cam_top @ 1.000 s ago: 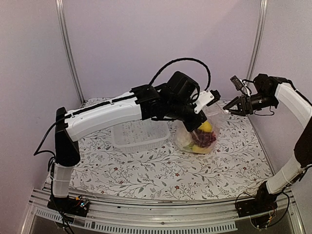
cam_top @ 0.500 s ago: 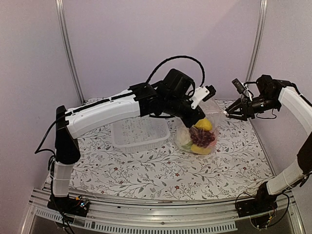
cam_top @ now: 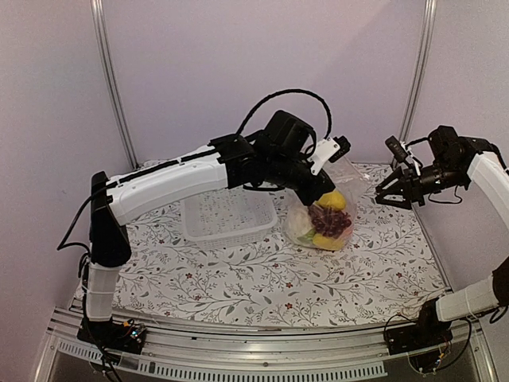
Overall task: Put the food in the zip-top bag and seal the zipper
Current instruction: Pass from the left arm to the right
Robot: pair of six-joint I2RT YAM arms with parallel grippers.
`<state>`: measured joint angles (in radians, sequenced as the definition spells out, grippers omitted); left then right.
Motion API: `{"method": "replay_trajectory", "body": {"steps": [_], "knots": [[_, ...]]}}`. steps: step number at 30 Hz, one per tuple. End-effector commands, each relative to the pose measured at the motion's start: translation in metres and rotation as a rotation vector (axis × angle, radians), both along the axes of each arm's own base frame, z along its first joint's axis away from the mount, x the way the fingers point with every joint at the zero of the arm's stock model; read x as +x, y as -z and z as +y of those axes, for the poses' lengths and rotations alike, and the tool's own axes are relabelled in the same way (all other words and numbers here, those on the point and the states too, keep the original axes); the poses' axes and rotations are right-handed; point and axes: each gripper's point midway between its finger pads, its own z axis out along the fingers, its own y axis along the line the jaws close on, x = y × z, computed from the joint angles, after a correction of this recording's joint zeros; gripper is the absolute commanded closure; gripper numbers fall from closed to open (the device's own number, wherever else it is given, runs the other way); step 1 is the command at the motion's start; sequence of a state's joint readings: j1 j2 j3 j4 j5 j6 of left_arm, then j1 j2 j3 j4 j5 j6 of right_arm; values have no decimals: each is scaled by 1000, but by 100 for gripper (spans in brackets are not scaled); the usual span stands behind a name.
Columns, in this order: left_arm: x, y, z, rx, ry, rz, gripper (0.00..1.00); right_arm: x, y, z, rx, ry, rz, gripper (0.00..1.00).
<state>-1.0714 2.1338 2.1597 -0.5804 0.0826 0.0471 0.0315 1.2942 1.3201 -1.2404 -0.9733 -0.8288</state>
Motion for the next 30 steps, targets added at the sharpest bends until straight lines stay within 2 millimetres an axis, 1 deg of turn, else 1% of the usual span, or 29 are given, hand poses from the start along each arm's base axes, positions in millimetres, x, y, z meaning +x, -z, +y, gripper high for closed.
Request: {"method": "replay_trajectory", "body": {"steps": [1,5,8,11,12,15,17,24,30], "knots": [[1,-35,6,-78,9,-17,99,-1,-14,3,3,-110,-266,42],[1,-36,5,-83,11,-14,99,10,-21,10,50,-100,-266,42],[2,-35,5,-85,12,-7,99,16,-16,21,59,-115,-263,43],[3,-39,5,-95,12,-8,99,17,-14,31,64,-125,-270,45],[4,-41,5,-101,12,-9,99,16,-15,33,68,-126,-276,46],[3,-43,4,-109,19,-6,99,20,-21,35,83,-111,-297,56],[4,-44,4,-110,19,-6,99,21,-23,35,94,-104,-292,60],[5,-44,3,-116,22,1,99,20,-16,37,92,-114,-286,72],[4,-43,3,-115,23,5,100,21,-18,36,86,-101,-308,82]]}}
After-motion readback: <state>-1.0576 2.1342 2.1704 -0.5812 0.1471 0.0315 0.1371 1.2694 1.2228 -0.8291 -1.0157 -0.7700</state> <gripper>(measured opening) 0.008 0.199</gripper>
